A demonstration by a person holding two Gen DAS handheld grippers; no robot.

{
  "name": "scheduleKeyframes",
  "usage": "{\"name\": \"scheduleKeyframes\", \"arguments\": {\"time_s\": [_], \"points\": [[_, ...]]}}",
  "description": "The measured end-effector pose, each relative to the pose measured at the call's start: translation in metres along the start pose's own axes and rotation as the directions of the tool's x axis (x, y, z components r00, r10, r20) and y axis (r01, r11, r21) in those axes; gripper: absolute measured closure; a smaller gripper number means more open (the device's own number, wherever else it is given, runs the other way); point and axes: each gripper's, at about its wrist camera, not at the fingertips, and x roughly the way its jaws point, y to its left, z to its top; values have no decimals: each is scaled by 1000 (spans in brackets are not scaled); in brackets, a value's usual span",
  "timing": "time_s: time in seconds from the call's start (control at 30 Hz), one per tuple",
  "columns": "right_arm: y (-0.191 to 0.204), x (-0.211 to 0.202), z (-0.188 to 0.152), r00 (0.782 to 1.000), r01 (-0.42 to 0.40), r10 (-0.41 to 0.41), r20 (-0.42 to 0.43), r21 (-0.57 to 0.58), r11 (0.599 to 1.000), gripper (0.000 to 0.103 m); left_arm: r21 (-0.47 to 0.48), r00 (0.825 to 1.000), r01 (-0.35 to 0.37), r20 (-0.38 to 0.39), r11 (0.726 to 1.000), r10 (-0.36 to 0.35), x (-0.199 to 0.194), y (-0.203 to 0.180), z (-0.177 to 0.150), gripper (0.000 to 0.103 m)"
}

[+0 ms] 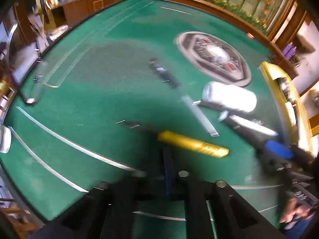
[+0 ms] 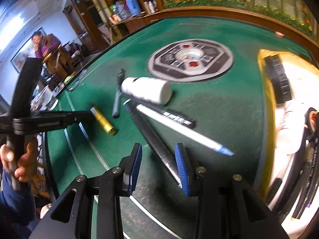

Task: Organize rigid objects
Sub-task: 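Grasp the yellow pen with the left tool while the right grasps a thick black marker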

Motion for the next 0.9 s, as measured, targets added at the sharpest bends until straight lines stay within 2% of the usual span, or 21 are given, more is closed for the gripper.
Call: {"name": "scheduleKeyframes", "arguments": {"time_s": [0.1,0.17,0.23,0.33,0.4,0.43,0.53,0.6,0.67,0.73,0.8,0.83,0.9], "points": [[4,-2,2,1000,-16,16,9,-14,1000,70,-47,996,81,-28,996,-82,-4,17,-4,97],[4,-6,3,1000,2,-2,29,-16,1000,69,-102,983,181,-19,978,-184,-6,24,-7,96],[0,-7,3,999,21,-21,37,-5,1000,67,-146,972,228,-18,963,-233,-3,25,-5,95],[-3,-5,2,999,23,-23,31,12,1000,67,-250,954,288,-14,925,-301,5,30,-1,81],[-3,-5,1,999,23,-24,31,13,1000,67,-309,940,326,1,894,-342,7,32,5,58],[-3,-5,1,999,20,-20,32,14,1000,67,-322,940,325,8,889,-341,7,31,8,55],[-3,-6,1,999,17,-18,36,20,1000,67,-309,968,237,-9,921,-252,8,15,17,54],[-4,-6,1,999,17,-18,38,23,1000,67,-264,986,142,-44,954,-159,10,0,25,54],[-4,-8,0,999,19,-20,42,26,999,67,-211,995,54,-66,976,-69,13,-14,31,55],[-4,-10,-1,999,16,-18,48,31,999,67,-118,996,-56,-71,991,48,17,-28,35,64],[-5,-12,-1,998,18,-20,54,31,999,67,-45,988,-148,-62,988,145,20,-37,34,77],[-5,-13,-1,998,20,-21,55,32,999,67,-12,985,-164,-58,986,163,20,-39,33,77],[-6,-13,-2,998,22,-24,56,31,999,67,25,987,-153,-51,988,154,18,-35,31,82]]}}
